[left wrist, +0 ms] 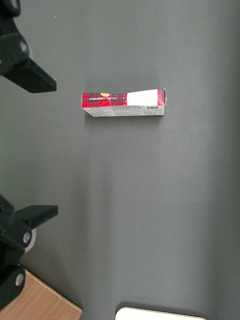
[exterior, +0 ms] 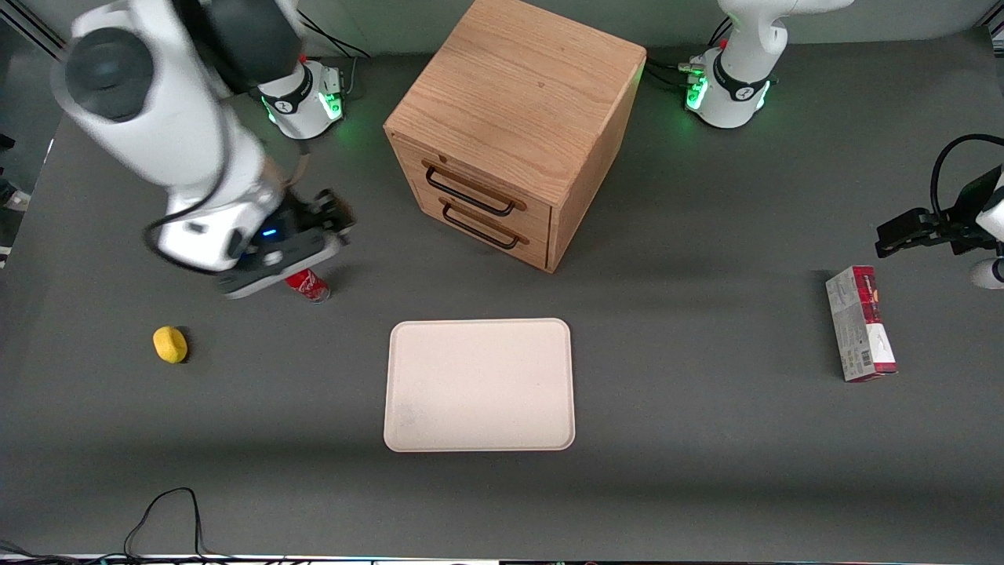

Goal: Open upper drawer

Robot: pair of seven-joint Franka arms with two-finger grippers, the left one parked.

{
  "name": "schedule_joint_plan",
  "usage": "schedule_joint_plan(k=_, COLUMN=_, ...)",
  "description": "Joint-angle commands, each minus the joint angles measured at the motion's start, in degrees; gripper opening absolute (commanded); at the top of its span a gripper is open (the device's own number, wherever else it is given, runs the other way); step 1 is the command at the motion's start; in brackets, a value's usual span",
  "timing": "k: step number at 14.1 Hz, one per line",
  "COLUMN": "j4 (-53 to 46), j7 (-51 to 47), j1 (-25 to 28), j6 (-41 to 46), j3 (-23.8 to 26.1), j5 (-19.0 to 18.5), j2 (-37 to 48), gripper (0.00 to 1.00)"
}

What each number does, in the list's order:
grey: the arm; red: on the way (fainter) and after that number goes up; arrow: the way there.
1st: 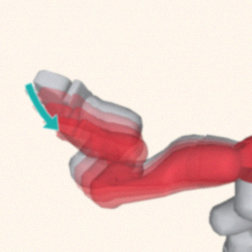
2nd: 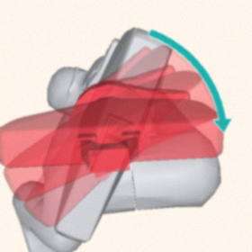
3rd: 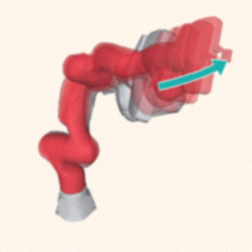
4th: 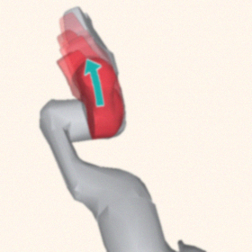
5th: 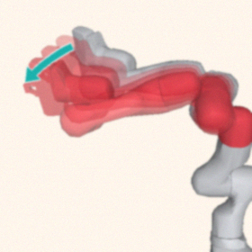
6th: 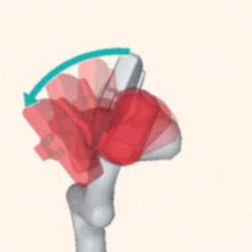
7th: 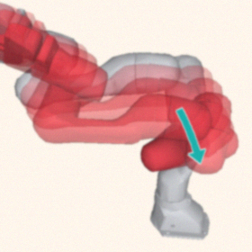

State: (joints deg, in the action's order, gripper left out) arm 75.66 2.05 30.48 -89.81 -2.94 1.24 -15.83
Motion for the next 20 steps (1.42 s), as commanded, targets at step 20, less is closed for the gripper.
schedule_joint_plan(k=20, j4=15.55, j7=24.67, j1=10.3, j6=-8.18, j3=-0.75, j5=13.96, j2=2.38, gripper=1.0)
